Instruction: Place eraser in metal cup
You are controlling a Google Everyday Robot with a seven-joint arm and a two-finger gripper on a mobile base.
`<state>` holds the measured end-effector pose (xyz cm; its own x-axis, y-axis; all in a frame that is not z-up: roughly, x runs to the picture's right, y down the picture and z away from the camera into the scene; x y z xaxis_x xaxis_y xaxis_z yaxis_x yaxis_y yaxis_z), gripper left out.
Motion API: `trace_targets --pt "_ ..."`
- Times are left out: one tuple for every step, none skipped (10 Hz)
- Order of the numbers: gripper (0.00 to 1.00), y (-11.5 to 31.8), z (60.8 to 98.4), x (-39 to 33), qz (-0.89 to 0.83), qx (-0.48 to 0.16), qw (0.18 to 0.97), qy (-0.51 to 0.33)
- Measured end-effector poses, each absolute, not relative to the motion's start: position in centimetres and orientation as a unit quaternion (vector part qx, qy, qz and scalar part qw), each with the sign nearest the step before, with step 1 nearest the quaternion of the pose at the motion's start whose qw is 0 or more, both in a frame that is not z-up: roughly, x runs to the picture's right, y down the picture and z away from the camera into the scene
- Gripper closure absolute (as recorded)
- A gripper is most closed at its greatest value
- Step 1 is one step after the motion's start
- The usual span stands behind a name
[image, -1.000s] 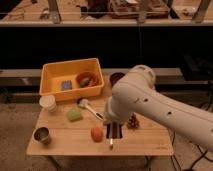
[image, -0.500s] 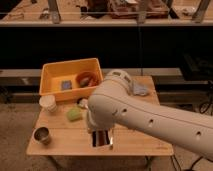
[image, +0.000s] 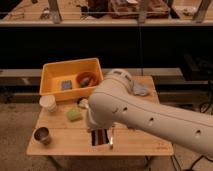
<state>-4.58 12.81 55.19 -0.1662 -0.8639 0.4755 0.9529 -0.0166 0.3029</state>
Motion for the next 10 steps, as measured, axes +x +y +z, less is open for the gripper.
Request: trace_targets --pt "1.0 11.3 55.4 -5.6 -0.716 -0.07 0.631 -0.289" --pt "1.0 9.3 55.9 -6.6 -0.725 -0.062 0.623 -0.288" --pt "1.0 7.4 56.4 -7.9 -0.732 -0.055 0.614 -0.29" --pt "1.0 4.8 57.1 -10.4 -0.744 -0.047 0.601 -0.29" --pt "1.0 3.3 57.3 -13.0 -0.753 -0.042 0.587 -0.294" --pt "1.0 2.4 57.4 -15.0 -0.761 -0.038 0.576 -0.296" --pt "1.0 1.8 57.3 -17.9 -0.772 -0.035 0.559 -0.301" --pt "1.0 1.7 57.0 -20.4 -0.783 -0.033 0.541 -0.304" --pt "1.0 1.9 56.8 -22.3 -0.794 -0.033 0.525 -0.305" --pt "1.0 3.2 56.3 -25.3 -0.812 -0.038 0.494 -0.309"
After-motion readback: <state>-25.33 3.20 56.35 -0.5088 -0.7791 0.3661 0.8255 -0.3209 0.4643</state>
